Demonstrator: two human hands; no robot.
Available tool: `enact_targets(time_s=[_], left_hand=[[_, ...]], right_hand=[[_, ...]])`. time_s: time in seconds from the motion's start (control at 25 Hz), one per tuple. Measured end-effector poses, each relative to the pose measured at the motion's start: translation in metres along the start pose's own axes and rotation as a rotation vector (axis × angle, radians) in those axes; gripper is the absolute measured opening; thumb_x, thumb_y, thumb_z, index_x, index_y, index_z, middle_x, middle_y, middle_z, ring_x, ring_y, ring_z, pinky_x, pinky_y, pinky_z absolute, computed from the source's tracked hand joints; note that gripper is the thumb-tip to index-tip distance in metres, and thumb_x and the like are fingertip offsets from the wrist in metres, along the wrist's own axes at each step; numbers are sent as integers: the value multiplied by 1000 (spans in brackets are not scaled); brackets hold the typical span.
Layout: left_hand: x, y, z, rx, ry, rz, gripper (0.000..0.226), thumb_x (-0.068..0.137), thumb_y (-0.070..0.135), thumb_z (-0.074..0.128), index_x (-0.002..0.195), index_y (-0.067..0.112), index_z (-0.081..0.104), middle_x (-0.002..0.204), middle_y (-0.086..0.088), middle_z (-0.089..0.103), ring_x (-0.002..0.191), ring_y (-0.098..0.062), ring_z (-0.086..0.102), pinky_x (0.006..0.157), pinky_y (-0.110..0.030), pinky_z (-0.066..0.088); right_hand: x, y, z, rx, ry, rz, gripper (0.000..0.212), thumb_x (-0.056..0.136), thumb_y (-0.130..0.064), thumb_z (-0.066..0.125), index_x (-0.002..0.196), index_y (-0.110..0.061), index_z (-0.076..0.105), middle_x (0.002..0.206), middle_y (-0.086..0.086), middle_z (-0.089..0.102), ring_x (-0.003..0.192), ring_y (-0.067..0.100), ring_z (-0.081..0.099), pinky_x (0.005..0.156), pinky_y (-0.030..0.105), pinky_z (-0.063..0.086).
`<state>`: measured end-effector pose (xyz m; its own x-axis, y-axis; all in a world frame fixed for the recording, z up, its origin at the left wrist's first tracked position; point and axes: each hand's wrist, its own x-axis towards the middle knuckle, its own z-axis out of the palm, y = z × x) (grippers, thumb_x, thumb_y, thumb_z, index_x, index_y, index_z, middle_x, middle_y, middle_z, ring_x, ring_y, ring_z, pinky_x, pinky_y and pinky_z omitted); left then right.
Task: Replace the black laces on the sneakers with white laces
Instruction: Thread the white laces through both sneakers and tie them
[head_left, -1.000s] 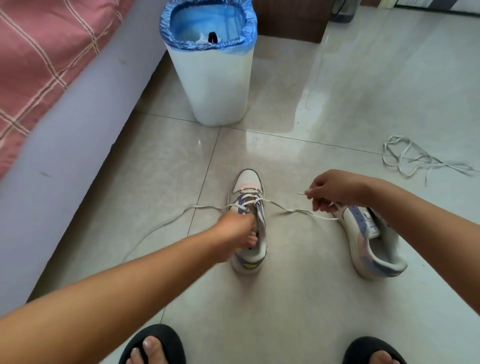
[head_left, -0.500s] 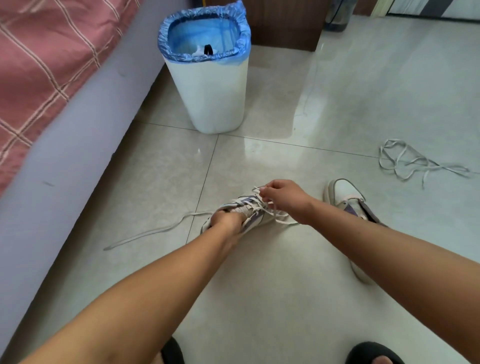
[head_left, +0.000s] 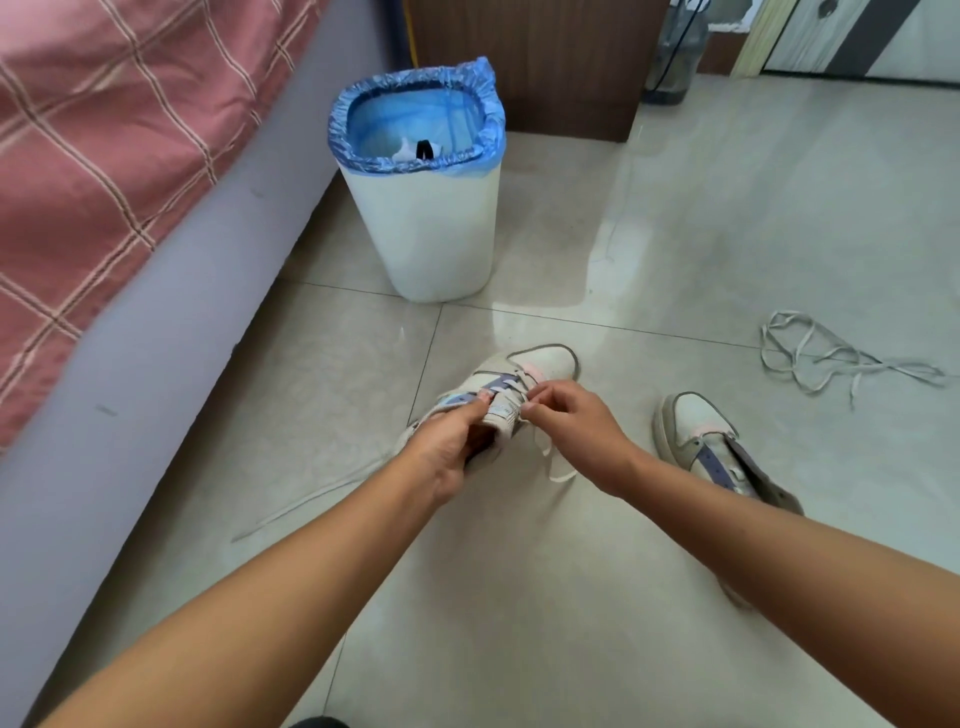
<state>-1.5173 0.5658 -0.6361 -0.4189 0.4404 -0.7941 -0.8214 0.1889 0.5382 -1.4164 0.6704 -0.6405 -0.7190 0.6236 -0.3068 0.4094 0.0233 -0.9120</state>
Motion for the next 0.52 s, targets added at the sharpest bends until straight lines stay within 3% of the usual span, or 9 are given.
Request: enact_targets(time_s=[0.12, 0.2, 0.32, 0.44, 0.52], left_hand=[[-3, 15, 3, -7, -48, 136, 6, 93, 12, 57, 92, 13, 63, 86, -8, 68, 77, -17, 64, 57, -23, 57], [-5, 22, 3, 69, -32, 196, 5, 90, 9, 60, 91, 12, 64, 83, -8, 69, 75, -18, 64, 60, -22, 57], [-15, 34, 4, 105, -63, 128, 14, 89, 9, 56, 101, 7, 62, 86, -11, 67, 74, -20, 63, 60, -23, 55], [-29, 45, 4, 50, -177, 3, 28, 89, 10, 40, 108, 2, 59, 98, -16, 64, 87, -25, 58, 79, -28, 46], [-36, 49, 3, 56, -240, 22, 42, 84, 8, 35, 120, 5, 56, 111, -16, 62, 98, -26, 55, 85, -30, 42]], right_hand=[[1, -7, -9, 52, 43, -86, 12, 88, -8, 62, 78, -2, 61, 98, 5, 64, 93, 10, 58, 80, 18, 43], [4, -14, -12, 35, 79, -160, 12, 88, -9, 62, 77, -6, 61, 96, 2, 64, 89, 10, 59, 81, 22, 45], [10, -26, -18, -56, 112, -278, 13, 87, -8, 63, 74, -10, 61, 94, -4, 62, 86, 8, 58, 81, 25, 46], [10, -38, -28, -131, 64, -381, 13, 84, -6, 65, 73, -10, 61, 96, -9, 60, 91, -3, 55, 83, 15, 43], [5, -46, -35, -190, 34, -449, 13, 83, -5, 68, 72, -9, 61, 97, -6, 60, 91, -3, 54, 81, 8, 39]])
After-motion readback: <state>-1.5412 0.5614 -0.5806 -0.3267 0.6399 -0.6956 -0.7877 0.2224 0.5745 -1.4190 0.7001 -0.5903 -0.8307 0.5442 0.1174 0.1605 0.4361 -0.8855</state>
